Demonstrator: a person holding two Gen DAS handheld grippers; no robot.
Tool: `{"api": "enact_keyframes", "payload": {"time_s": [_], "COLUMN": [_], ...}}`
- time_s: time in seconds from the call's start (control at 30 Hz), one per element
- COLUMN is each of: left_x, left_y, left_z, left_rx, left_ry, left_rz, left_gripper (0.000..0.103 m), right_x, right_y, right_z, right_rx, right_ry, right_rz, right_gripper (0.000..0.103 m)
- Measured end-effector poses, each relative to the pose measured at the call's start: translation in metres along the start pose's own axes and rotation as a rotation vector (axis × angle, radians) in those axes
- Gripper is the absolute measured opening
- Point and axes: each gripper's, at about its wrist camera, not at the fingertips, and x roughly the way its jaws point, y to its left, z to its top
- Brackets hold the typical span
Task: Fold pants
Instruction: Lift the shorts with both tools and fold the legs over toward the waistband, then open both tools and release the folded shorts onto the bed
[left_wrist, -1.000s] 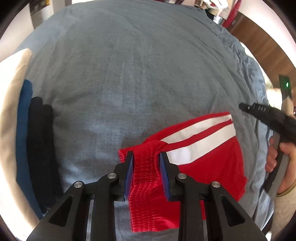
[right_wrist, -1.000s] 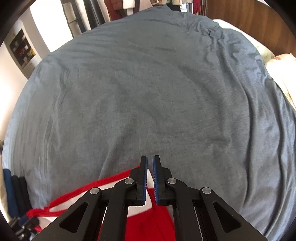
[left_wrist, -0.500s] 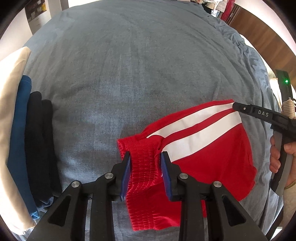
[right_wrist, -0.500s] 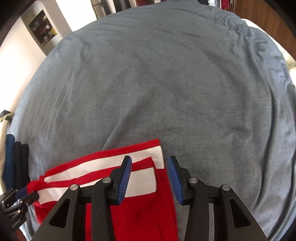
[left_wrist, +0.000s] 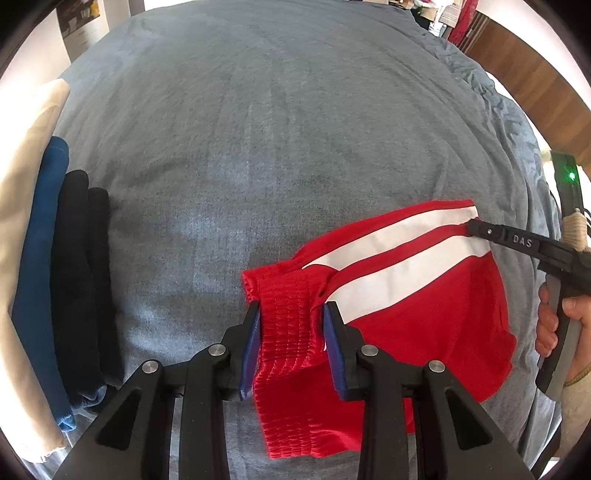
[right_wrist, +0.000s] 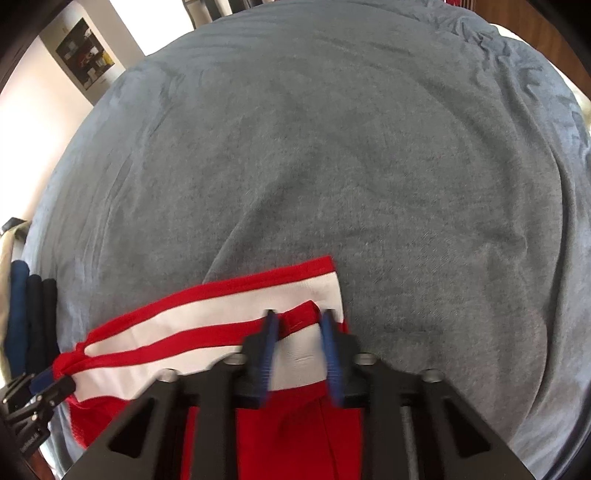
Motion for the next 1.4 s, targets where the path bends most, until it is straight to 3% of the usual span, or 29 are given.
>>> {"api": "enact_keyframes", "payload": {"time_s": [0.13,0.33,0.43,0.53,0.73,1.03,1.4], "left_x": [-0.004,-0.009,-0.008,-0.003,0.005,0.019,0.028], "left_y": [0.002,0.000,0.000,0.003,0.005,0.011,0.014], "left_z": [-0.001,0.000,0.003,0.007,0.011,0.017,0.020], "left_rx": [-0.016,-0.011,-0.009,-0.022,-0.005,-0.028,-0.022], "left_ry": [-0.008,-0.038,-0.056,-0.059,-0.074,-0.074,-0.085], "left_rz": [-0.009,-0.033,-0.046,-0.070,-0.052,-0.041,0.024], "left_gripper": [0.034,0.039,0.040,0.041,0.043,0.044,0.052], "right_x": [-0.018,-0.061,-0.063,-0.054,-0.043,-0.023,0.006], "right_y": [0.002,0.003,0.000,0.005,0.003,-0.001,-0.005], "right_z": [-0.006,-0.005,0.002,0.010,0.019,0.031,0.033], "right_rx": [-0.001,0.040,0.037,0.025,0.016,0.028,0.019], "right_ry": [-0.051,-0.186,-0.206,-0.205,-0.212,-0.210,-0.122], "right_rz": [-0.008,-0.041,-0.055,-0.062,-0.127,-0.158,-0.188], "right_gripper": [0.011,0.010,0.010,0.010,0.010,0.010,0.013]}}
